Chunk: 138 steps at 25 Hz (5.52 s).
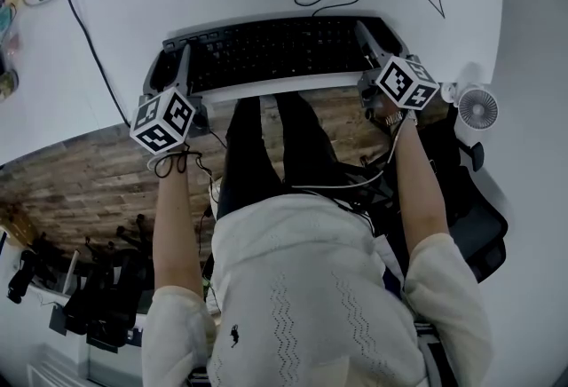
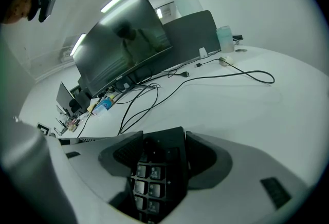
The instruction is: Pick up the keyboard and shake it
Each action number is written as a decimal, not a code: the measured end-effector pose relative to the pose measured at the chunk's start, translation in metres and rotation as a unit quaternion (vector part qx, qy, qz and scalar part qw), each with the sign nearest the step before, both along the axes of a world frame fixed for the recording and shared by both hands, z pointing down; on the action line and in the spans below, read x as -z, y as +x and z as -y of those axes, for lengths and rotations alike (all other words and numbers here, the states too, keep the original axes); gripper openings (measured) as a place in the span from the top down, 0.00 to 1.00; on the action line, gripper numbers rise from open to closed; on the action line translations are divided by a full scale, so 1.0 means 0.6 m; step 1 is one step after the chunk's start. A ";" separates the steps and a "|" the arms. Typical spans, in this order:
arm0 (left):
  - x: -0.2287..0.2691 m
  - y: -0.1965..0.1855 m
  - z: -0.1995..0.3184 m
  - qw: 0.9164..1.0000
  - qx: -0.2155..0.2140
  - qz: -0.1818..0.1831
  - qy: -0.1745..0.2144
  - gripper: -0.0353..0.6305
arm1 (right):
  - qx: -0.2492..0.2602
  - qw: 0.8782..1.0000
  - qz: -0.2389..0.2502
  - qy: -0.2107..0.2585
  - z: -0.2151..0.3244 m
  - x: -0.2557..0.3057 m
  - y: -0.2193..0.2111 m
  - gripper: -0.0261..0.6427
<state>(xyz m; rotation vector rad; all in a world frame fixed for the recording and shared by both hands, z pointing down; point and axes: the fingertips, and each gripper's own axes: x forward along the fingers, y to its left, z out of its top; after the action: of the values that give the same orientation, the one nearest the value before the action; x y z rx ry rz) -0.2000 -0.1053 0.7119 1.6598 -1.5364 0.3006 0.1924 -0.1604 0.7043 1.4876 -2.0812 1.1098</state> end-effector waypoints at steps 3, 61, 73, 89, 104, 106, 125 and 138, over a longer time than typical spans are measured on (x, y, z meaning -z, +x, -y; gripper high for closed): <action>0.002 -0.001 -0.010 1.000 0.002 -0.009 -0.001 0.60 | 0.005 1.000 0.002 0.003 -0.004 0.004 -0.003 0.59; 0.321 -0.027 0.003 0.982 0.008 -0.009 0.186 0.60 | 0.018 0.979 0.023 0.199 0.013 0.342 -0.026 0.59; 0.397 -0.045 0.019 0.972 0.012 0.002 0.235 0.60 | 0.022 0.968 0.029 0.249 0.032 0.420 -0.044 0.59; 0.528 -0.057 0.041 0.944 0.012 0.011 0.329 0.60 | 0.023 0.940 0.035 0.339 0.045 0.561 -0.057 0.59; 0.642 -0.055 0.053 0.913 0.014 0.025 0.407 0.60 | 0.022 0.908 0.038 0.416 0.047 0.682 -0.055 0.60; 0.657 -0.056 0.052 0.909 0.016 0.027 0.417 0.60 | 0.025 0.904 0.040 0.425 0.048 0.697 -0.057 0.60; 0.828 -0.051 0.039 0.849 0.022 0.049 0.526 0.60 | 0.027 0.848 0.056 0.526 0.034 0.863 -0.050 0.59; 0.925 -0.036 -0.015 0.779 0.032 0.072 0.622 0.60 | 0.029 0.775 0.074 0.627 -0.023 0.952 -0.036 0.59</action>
<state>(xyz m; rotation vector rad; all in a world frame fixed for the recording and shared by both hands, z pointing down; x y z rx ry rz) -0.2216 -0.0965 0.1571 2.5556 -2.0617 -0.8676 0.1707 -0.1464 0.1334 1.7389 -3.1388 -0.4590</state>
